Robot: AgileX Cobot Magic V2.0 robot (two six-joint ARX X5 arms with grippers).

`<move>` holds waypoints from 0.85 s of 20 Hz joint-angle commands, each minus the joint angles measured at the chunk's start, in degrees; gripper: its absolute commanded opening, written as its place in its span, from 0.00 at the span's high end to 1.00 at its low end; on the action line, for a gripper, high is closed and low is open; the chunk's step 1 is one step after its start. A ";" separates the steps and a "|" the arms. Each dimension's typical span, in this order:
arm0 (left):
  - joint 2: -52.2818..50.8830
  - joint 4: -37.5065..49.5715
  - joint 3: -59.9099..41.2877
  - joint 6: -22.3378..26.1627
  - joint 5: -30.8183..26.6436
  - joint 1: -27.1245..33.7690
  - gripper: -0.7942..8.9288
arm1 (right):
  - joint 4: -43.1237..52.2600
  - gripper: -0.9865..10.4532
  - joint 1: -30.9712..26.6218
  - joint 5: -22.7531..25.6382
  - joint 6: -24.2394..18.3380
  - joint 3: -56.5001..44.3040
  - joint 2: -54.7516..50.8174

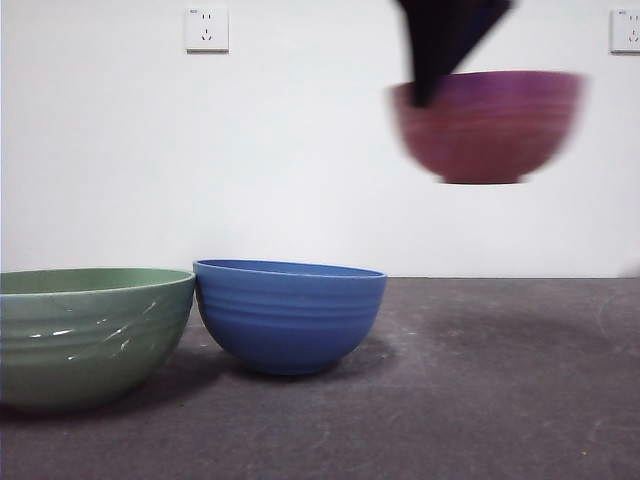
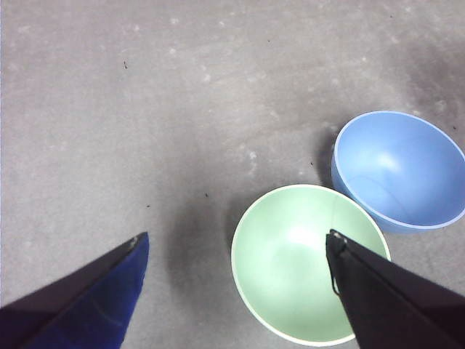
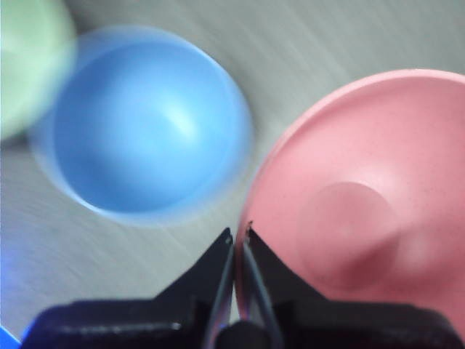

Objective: Pick up the green bowl on the top,put the green bowl on the left,pick up the red bowl in the middle,put the red bowl on the right

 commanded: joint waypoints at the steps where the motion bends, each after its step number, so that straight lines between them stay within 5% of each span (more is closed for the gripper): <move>1: -0.17 0.85 -0.11 -0.17 0.04 0.13 0.50 | 1.29 0.92 -2.51 0.26 5.09 -6.03 -1.86; 5: -0.17 0.81 -0.11 -0.22 0.42 0.13 0.50 | 9.92 0.92 -3.56 -0.59 7.30 -17.35 -2.69; 8: -0.15 1.40 -0.11 -0.22 1.40 0.13 0.50 | 19.96 0.92 -3.50 -7.98 8.70 -23.28 -1.33; 14: 0.68 1.55 -0.11 -0.22 1.55 0.13 0.50 | 21.94 0.90 -3.50 -9.29 9.20 -24.33 2.47; 17: 1.44 2.01 -0.11 -0.22 2.91 0.13 0.50 | 21.75 0.60 -3.50 -9.18 9.22 -24.33 2.43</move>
